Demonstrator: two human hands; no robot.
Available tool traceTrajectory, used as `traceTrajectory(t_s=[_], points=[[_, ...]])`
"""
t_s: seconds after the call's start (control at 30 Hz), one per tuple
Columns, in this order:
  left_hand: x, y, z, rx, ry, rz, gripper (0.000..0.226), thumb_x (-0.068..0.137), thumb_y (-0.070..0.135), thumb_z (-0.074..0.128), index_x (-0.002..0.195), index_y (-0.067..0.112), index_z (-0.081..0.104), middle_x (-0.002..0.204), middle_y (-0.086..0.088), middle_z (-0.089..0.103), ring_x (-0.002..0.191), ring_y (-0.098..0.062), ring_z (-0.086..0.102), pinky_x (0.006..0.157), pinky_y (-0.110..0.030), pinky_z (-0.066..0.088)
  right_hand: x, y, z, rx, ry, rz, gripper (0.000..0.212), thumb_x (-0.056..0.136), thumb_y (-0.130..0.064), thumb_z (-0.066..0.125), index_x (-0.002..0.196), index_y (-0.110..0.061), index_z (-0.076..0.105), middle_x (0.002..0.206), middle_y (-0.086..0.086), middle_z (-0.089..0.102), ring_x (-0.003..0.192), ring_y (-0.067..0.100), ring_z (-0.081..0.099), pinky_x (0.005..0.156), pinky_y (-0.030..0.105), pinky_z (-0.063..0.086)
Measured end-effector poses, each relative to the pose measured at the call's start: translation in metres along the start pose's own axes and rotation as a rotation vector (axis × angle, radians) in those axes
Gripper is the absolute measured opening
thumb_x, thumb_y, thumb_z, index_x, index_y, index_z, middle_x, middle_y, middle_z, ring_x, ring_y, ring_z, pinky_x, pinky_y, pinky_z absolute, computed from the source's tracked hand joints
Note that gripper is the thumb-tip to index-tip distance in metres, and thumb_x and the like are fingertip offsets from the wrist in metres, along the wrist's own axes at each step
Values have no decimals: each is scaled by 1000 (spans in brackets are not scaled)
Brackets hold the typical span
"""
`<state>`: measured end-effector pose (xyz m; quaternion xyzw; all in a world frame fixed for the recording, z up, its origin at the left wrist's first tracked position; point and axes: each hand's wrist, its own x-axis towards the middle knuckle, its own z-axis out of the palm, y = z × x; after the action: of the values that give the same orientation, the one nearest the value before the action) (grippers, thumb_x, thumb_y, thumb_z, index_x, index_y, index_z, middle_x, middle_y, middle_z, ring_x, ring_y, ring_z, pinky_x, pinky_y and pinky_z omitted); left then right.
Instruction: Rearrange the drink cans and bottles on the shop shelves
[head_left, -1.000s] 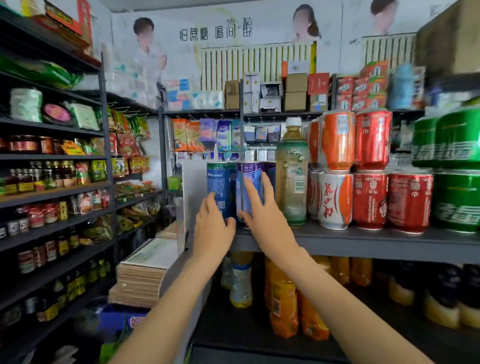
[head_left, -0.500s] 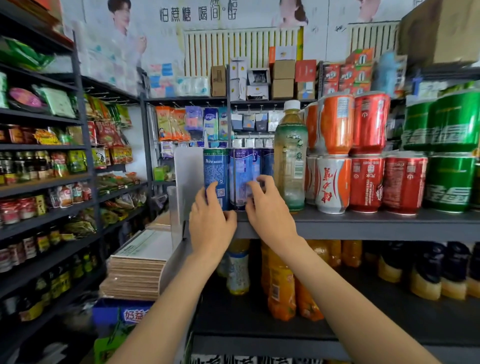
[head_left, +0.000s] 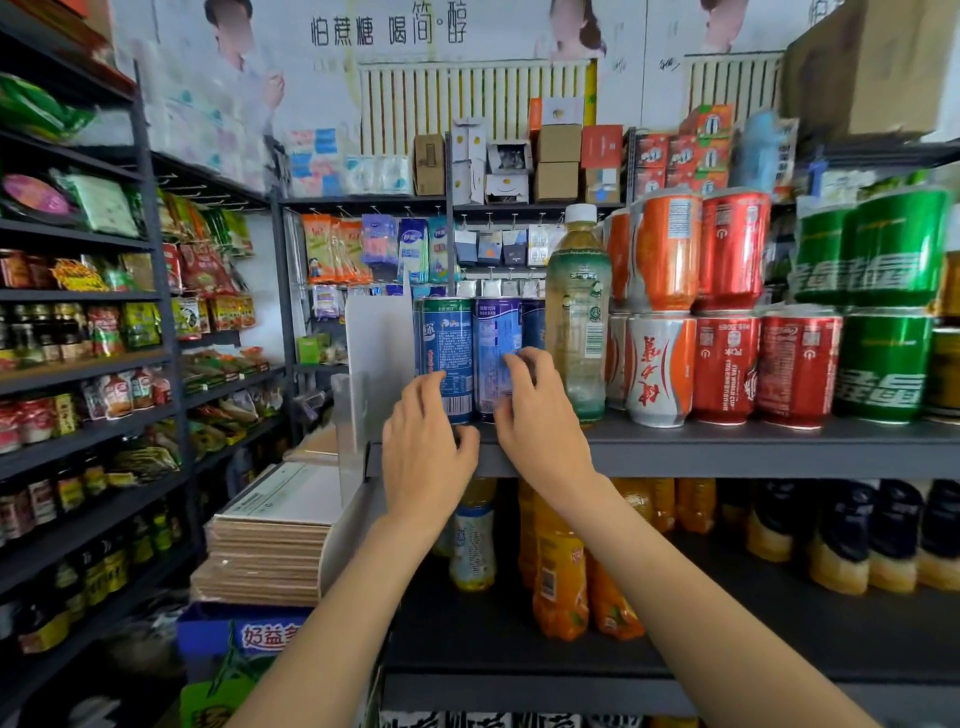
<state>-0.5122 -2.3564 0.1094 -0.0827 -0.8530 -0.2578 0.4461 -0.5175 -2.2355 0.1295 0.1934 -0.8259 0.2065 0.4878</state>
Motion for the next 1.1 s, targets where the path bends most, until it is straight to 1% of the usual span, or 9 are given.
traceTrajectory(t_s=[0.13, 0.2, 0.27, 0.37, 0.43, 0.5, 0.67, 0.83, 1.1], points=[[-3, 0, -2, 38, -20, 54, 60, 87, 20, 54, 143, 26, 33, 151, -8, 24, 137, -28, 25, 107, -41, 27, -3, 19, -25, 116, 337, 145, 45, 83, -2, 60, 126, -1, 47, 130, 20, 40, 122, 25, 39, 106, 26, 34], [2, 5, -4, 36, -50, 12, 61, 90, 23, 51, 145, 36, 25, 155, -9, 14, 141, -31, 17, 109, -44, 24, 2, 26, -39, 159, 371, 287, 54, 85, -6, 62, 133, 1, 37, 135, 20, 34, 126, 27, 37, 110, 34, 33], [16, 9, -2, -110, -51, -110, 64, 91, 22, 51, 146, 34, 20, 154, -12, 18, 138, -31, 24, 106, -47, 29, 4, 24, -44, 125, 379, 256, 56, 86, -7, 61, 134, 4, 35, 135, 21, 34, 127, 29, 37, 109, 38, 34], [39, 9, 1, -344, -29, -218, 65, 87, 18, 55, 144, 19, 23, 138, -9, 44, 120, -30, 48, 94, -49, 44, 4, 2, -34, 81, 177, 84, 50, 89, -8, 58, 133, 3, 38, 131, 17, 45, 123, 25, 44, 106, 31, 35], [40, 10, 1, -292, -71, -215, 64, 87, 18, 56, 142, 16, 23, 129, -8, 53, 110, -31, 55, 86, -49, 47, 8, -10, -20, 99, -79, 153, 58, 92, -15, 56, 141, 0, 28, 138, 15, 41, 126, 24, 43, 102, 27, 33], [38, 9, 1, -232, -51, -182, 64, 86, 15, 57, 141, 16, 24, 124, -10, 55, 108, -33, 56, 85, -50, 47, 15, -12, -5, 84, -173, 247, 64, 93, -17, 55, 143, -2, 19, 140, 14, 36, 126, 25, 42, 95, 25, 34], [36, 7, 3, -238, 44, -172, 74, 85, 3, 57, 147, 16, 18, 130, -14, 46, 117, -33, 46, 97, -48, 39, 20, -11, 5, 59, -147, 276, 60, 89, -13, 61, 138, -7, 26, 133, 12, 40, 115, 27, 51, 83, 27, 41], [31, 11, 3, -155, 76, -175, 78, 86, 0, 55, 148, 17, 12, 140, -15, 29, 122, -35, 35, 99, -41, 33, 20, -14, 10, 11, -139, 287, 60, 89, -16, 62, 136, -10, 26, 130, 10, 41, 107, 26, 57, 71, 22, 37], [30, 14, 1, -151, 105, -173, 75, 85, -3, 56, 147, 17, 19, 139, -15, 31, 121, -33, 36, 97, -39, 35, 18, -17, 14, -24, -130, 310, 62, 91, -15, 59, 140, -11, 21, 128, 12, 40, 104, 33, 57, 74, 37, 48]])
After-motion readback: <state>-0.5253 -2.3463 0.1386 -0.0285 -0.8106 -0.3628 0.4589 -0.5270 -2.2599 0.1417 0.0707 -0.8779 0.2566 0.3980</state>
